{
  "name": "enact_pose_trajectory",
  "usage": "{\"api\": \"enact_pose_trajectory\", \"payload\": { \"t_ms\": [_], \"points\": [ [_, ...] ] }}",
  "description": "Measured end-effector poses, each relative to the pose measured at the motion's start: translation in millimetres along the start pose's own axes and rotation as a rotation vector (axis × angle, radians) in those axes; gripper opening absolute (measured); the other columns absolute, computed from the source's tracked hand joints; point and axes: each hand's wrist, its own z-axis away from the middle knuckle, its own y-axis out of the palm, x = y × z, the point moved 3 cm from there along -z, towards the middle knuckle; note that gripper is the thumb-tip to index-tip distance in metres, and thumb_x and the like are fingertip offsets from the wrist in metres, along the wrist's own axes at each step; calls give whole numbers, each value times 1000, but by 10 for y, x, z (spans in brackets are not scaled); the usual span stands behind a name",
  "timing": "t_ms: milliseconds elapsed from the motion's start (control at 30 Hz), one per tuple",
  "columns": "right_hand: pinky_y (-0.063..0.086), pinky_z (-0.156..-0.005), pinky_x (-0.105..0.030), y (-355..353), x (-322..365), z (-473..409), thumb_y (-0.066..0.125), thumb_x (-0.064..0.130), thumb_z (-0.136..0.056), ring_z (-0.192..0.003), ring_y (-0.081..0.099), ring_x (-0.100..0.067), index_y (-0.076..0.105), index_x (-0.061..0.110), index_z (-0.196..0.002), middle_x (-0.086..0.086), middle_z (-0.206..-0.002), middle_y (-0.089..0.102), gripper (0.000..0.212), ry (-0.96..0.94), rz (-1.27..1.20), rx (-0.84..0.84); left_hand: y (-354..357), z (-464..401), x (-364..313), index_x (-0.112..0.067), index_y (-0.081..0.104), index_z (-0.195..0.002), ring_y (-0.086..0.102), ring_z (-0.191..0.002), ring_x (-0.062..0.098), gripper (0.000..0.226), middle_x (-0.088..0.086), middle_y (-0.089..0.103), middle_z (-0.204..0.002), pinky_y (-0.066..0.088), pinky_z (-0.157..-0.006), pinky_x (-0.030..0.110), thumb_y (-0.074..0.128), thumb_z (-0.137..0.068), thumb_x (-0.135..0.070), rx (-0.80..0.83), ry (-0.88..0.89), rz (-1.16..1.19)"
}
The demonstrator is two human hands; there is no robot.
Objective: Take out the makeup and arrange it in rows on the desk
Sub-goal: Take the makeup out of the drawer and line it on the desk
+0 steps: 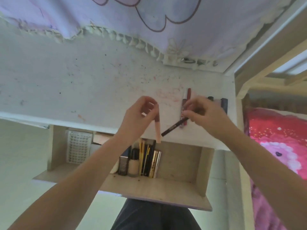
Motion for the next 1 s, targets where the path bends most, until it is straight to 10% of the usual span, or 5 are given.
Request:
{"api": "enact_pose_trajectory", "payload": {
  "t_ms": [367,600,700,800,1000],
  "points": [
    [40,-69,-34,115,-201,-1266,40,27,-99,-83,51,-23,52,12,-113,-12,-105,59,24,-12,762,102,486,-1157,94,-15,58,-103,57,-56,5,16,-3,64,-76,44,-51,16,54,-93,-27,53,-138,-329],
    [48,-73,-37,76,-124,-908,42,23,-98,-85,57,-25,55,11,-116,-8,-121,45,26,-84,696,-123,485,-915,87,-18,57,-111,66,-67,7,18,-5,64,-89,48,-57,9,49,-95,-19,64,-130,-234],
    [41,-61,-14,157,39,-405,41,23,-96,-68,52,-3,59,13,-106,7,-94,55,24,-262,449,-181,333,-460,116,-22,57,-99,62,-63,1,10,-10,61,-81,50,-59,10,48,-95,-21,9,-29,-132],
    [45,-58,-11,592,-64,304,37,31,-93,-65,55,4,61,17,-104,19,-74,54,29,-300,277,47,257,206,386,-35,54,-85,55,-56,3,11,-10,59,-67,50,-53,20,45,-91,-32,24,-11,-101],
    [47,-89,-33,1423,-1223,751,38,20,-99,-107,59,-25,46,17,-135,-10,-123,58,37,229,425,440,538,781,1285,-22,59,-115,59,-79,8,24,-3,65,-96,51,-75,31,44,-97,-21,335,-139,-546]
  ]
}}
